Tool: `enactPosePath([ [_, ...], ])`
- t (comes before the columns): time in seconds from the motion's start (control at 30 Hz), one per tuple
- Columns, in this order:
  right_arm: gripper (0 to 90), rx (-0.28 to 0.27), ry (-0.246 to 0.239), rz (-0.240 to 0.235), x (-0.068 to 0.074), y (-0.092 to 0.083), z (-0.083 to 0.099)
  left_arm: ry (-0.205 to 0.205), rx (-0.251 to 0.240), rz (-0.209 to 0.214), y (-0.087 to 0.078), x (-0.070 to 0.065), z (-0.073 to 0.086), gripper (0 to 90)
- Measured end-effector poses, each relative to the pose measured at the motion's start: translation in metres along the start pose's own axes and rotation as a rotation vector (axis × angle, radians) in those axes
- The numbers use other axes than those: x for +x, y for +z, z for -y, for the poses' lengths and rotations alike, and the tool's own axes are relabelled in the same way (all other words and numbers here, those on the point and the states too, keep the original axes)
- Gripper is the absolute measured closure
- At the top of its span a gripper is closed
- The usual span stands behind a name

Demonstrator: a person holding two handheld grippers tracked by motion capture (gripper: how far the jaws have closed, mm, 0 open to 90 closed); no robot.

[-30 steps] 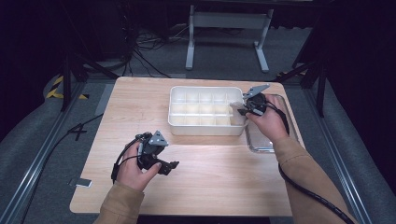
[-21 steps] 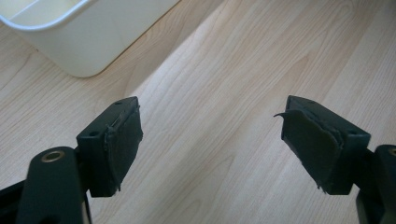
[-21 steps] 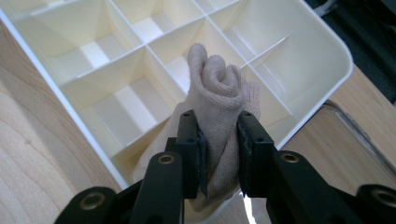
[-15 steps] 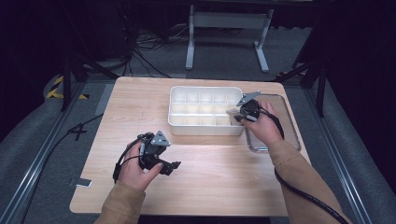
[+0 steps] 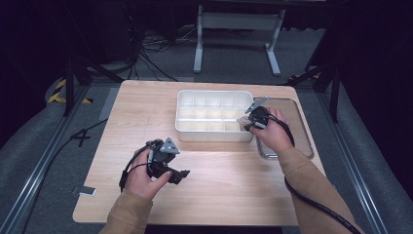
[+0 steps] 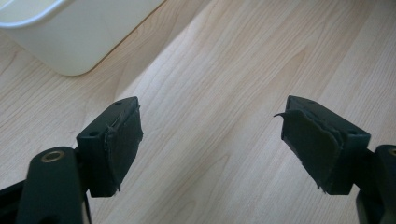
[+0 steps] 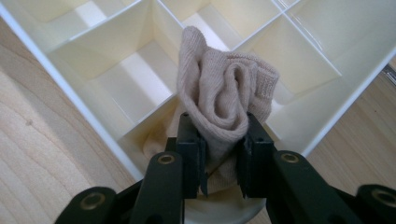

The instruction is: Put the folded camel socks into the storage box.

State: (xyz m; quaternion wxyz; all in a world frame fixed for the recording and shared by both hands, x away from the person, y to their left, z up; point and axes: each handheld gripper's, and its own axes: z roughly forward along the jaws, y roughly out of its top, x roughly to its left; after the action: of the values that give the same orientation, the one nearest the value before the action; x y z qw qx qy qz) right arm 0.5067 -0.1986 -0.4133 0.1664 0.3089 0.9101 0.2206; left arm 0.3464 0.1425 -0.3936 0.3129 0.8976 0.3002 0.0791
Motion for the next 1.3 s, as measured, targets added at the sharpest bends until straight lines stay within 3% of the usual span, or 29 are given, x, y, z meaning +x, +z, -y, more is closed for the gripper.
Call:
enactPosePath([
  [0.13, 69.5, 0.016, 0.009, -0.010, -0.001, -0.001, -0.002, -0.003, -0.001, 0.003, 0.000, 0.000, 0.000, 20.8],
  [0.3, 51.4, -0.032, 0.030, -0.001, -0.003, -0.005, -0.007, -0.002, -0.001, 0.001, 0.000, 0.000, 0.000, 20.8],
  [0.57, 43.2, -0.078, 0.143, -0.010, -0.011, 0.000, -0.014, -0.007, 0.004, 0.008, 0.001, 0.000, 0.001, 20.8],
  [0.67, 47.7, -0.059, 0.193, -0.025, -0.015, 0.003, -0.014, -0.010, 0.002, 0.006, 0.002, 0.002, 0.002, 20.8],
  [0.73, 60.9, -0.040, 0.201, -0.043, -0.014, 0.002, -0.016, -0.014, 0.002, 0.005, 0.002, 0.003, 0.002, 20.8],
  [0.83, 67.2, -0.012, 0.181, -0.033, -0.010, 0.002, -0.018, -0.016, -0.001, 0.006, 0.001, 0.003, 0.002, 20.8],
  [1.1, 69.7, 0.077, 0.135, -0.032, -0.004, 0.011, -0.018, -0.013, 0.003, 0.005, 0.002, 0.002, 0.002, 20.7],
  [1.3, 69.9, 0.133, 0.133, -0.037, -0.003, 0.023, -0.019, -0.007, 0.007, 0.009, 0.004, 0.002, 0.002, 20.7],
])
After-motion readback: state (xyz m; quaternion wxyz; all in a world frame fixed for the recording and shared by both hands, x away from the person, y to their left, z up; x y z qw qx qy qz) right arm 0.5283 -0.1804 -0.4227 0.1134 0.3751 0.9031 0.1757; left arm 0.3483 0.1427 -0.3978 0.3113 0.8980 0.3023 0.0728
